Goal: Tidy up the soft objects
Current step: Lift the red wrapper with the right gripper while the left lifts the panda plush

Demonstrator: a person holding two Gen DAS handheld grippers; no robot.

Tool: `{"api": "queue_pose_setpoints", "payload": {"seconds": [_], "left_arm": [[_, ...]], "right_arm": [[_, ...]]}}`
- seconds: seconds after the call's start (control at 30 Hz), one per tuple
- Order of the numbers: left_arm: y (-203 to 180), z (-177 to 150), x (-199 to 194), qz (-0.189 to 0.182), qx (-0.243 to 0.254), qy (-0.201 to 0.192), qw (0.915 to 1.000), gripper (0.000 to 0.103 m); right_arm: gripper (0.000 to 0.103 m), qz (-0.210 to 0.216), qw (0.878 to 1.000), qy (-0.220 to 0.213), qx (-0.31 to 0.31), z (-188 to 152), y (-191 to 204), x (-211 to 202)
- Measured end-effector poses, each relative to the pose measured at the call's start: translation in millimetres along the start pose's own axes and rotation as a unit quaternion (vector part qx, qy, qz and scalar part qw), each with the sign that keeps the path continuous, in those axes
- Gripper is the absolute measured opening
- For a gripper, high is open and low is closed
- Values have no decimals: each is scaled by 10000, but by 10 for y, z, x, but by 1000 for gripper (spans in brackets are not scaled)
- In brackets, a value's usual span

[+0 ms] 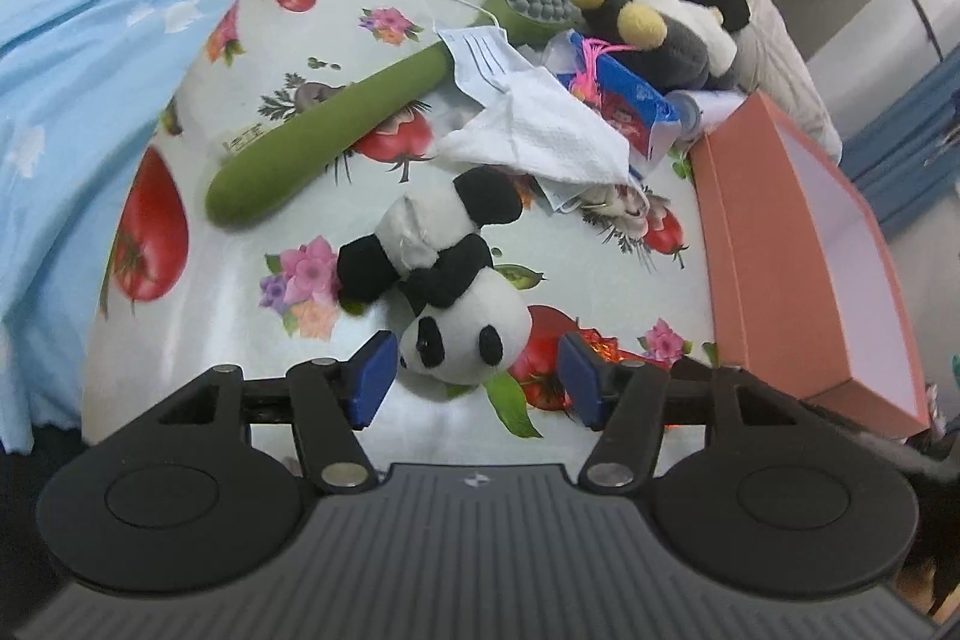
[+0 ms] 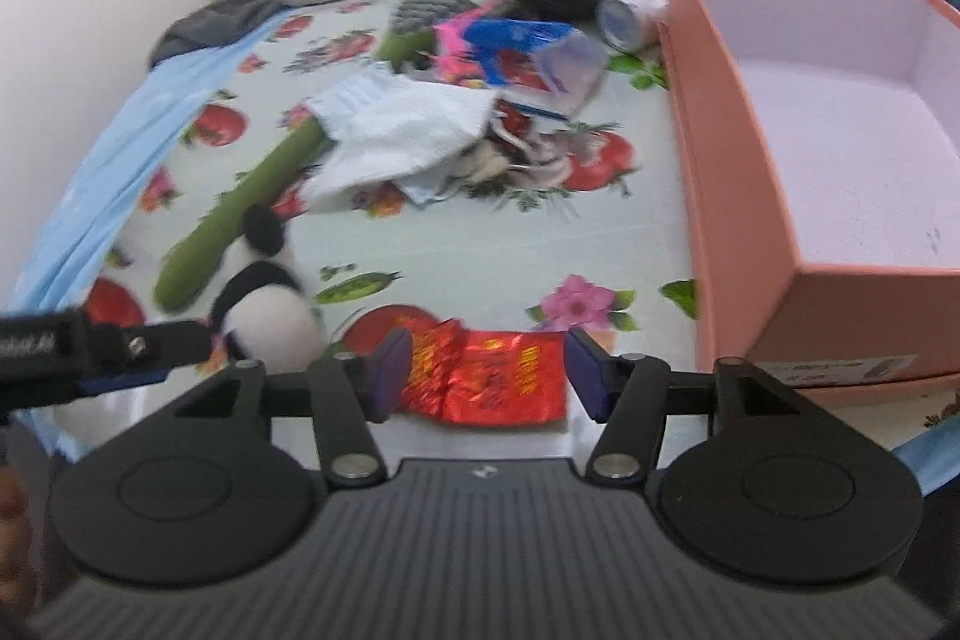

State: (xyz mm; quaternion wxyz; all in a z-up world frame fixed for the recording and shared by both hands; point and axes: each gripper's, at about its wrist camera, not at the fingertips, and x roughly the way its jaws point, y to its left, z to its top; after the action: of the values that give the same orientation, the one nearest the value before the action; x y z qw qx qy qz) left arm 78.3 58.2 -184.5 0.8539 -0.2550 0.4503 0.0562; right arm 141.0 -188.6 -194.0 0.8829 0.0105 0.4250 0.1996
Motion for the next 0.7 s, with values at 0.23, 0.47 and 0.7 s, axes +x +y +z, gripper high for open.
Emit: {"api": "queue_pose_setpoints", "payload": {"seconds": [0.23,0.47,0.7], "left_arm": [[138,-113,-72,-159,-579,-92,9982,69],[153,-51,75,-230,-895,-108,9957,69],[110,9,387,-57,-661,-91,9978,69]], "right_arm": [[59,305,9984,158,-452,-87,137,122],[55,321,9951,284,-888,-94,223,430],[42,393,9898,317,-1335,-100,319,567]]}}
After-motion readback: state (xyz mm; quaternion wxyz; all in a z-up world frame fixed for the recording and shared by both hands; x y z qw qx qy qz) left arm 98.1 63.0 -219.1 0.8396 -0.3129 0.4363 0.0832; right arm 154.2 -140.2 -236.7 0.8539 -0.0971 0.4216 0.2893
